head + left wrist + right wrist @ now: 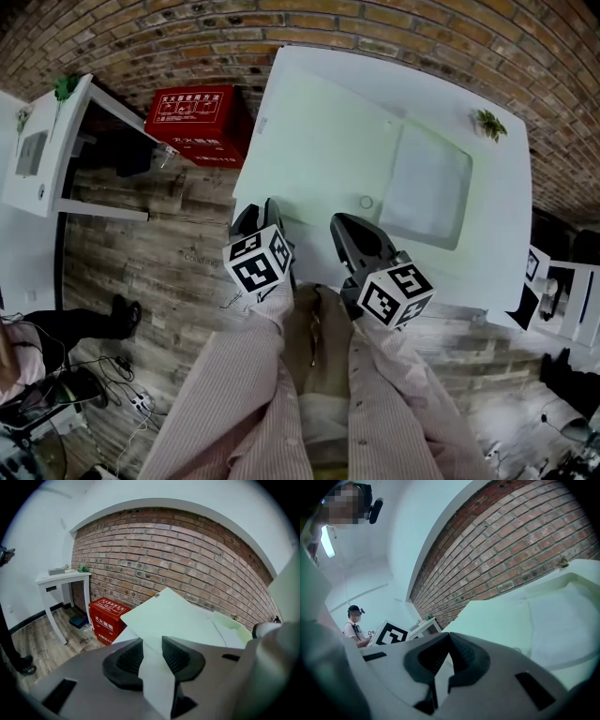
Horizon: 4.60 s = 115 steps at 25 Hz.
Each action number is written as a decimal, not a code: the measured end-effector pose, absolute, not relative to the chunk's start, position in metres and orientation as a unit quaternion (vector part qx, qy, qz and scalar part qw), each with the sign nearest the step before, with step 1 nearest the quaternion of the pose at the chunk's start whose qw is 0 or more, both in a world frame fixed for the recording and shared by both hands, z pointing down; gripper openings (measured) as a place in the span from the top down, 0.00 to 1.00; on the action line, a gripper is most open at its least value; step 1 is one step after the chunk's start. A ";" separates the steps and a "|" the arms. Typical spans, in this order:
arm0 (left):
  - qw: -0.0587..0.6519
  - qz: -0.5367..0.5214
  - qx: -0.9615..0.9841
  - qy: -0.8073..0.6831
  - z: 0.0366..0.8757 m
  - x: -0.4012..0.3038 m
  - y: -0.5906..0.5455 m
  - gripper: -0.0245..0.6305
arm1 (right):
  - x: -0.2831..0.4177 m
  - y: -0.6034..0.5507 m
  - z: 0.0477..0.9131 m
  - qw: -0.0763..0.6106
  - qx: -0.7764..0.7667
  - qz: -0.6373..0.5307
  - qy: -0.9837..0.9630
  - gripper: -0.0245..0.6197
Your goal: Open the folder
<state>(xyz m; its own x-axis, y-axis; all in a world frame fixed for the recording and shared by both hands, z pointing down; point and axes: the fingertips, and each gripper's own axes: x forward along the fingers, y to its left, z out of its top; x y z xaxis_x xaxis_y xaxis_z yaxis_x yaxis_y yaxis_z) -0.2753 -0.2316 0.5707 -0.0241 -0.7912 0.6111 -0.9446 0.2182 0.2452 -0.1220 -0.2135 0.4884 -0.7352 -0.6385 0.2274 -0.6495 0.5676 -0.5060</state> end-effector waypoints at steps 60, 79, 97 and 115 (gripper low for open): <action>0.179 0.244 0.762 -0.573 0.521 -0.215 -0.235 0.97 | -0.037 -0.224 0.438 -0.034 0.420 0.250 -0.872 0.95; 0.142 0.148 0.814 -0.543 0.461 -0.175 -0.241 0.97 | 0.022 -0.226 0.402 -0.054 0.462 0.175 -0.868 0.95; 0.071 0.095 0.842 -0.527 0.413 -0.153 -0.253 0.97 | 0.065 -0.238 0.378 -0.061 0.510 0.115 -0.850 0.95; 0.042 0.063 0.844 -0.531 0.388 -0.156 -0.257 0.97 | 0.090 -0.243 0.364 -0.072 0.555 0.080 -0.825 0.95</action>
<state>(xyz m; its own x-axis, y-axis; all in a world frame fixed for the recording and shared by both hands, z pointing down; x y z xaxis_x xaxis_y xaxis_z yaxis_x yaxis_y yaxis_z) -0.1561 -0.2571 0.3885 0.4286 -0.8909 0.1506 -0.9014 -0.4330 0.0035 0.0895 -0.2434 0.3636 -0.3745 -0.9267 -0.0310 -0.9037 0.3723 -0.2114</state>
